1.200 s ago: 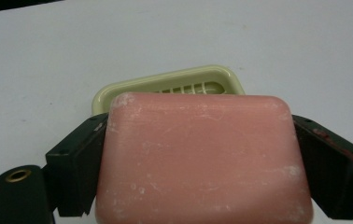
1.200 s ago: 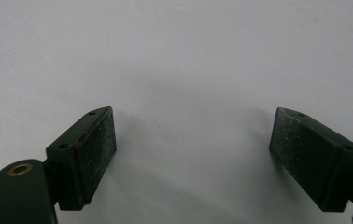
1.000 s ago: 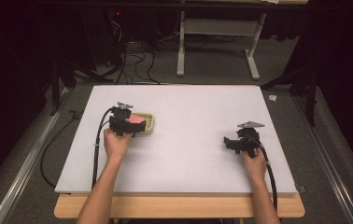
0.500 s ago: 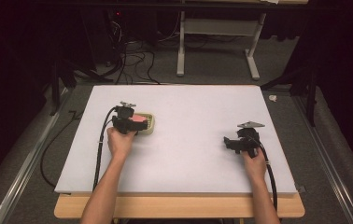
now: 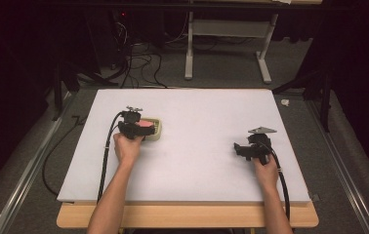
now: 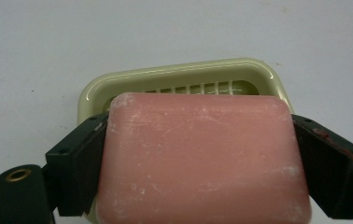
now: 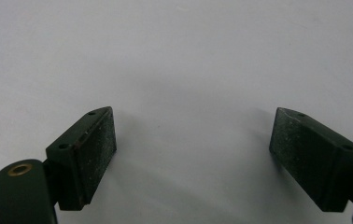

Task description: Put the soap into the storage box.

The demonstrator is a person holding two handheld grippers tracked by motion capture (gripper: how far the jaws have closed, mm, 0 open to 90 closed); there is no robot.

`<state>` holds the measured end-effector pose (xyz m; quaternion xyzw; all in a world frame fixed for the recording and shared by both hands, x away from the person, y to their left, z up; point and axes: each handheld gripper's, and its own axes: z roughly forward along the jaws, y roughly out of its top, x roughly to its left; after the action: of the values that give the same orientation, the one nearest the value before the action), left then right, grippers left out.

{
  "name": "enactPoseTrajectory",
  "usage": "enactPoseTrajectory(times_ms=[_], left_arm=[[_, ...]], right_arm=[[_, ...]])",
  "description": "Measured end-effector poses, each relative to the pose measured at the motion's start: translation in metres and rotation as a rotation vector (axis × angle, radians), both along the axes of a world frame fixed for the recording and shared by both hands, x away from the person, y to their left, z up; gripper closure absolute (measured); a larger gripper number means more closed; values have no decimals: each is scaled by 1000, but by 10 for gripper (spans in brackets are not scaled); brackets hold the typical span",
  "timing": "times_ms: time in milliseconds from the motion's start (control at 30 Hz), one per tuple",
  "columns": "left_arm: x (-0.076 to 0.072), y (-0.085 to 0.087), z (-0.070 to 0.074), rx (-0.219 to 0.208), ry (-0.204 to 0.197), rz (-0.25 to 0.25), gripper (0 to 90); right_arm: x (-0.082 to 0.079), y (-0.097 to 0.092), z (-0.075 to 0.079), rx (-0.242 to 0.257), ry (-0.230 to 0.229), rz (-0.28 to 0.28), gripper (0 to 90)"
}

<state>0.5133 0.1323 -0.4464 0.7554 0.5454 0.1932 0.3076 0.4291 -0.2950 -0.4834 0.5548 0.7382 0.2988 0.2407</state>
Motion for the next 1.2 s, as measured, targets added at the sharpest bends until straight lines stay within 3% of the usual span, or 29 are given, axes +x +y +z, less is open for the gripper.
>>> enactPoseTrajectory(times_ms=[867, 1200], left_arm=[[5, -3, -6, 4, -13, 28, 135], [4, -1, -4, 11, -13, 16, 123]], right_arm=[[0, 0, 0, 0, 0, 0, 154], [0, 0, 0, 0, 0, 0, 154]])
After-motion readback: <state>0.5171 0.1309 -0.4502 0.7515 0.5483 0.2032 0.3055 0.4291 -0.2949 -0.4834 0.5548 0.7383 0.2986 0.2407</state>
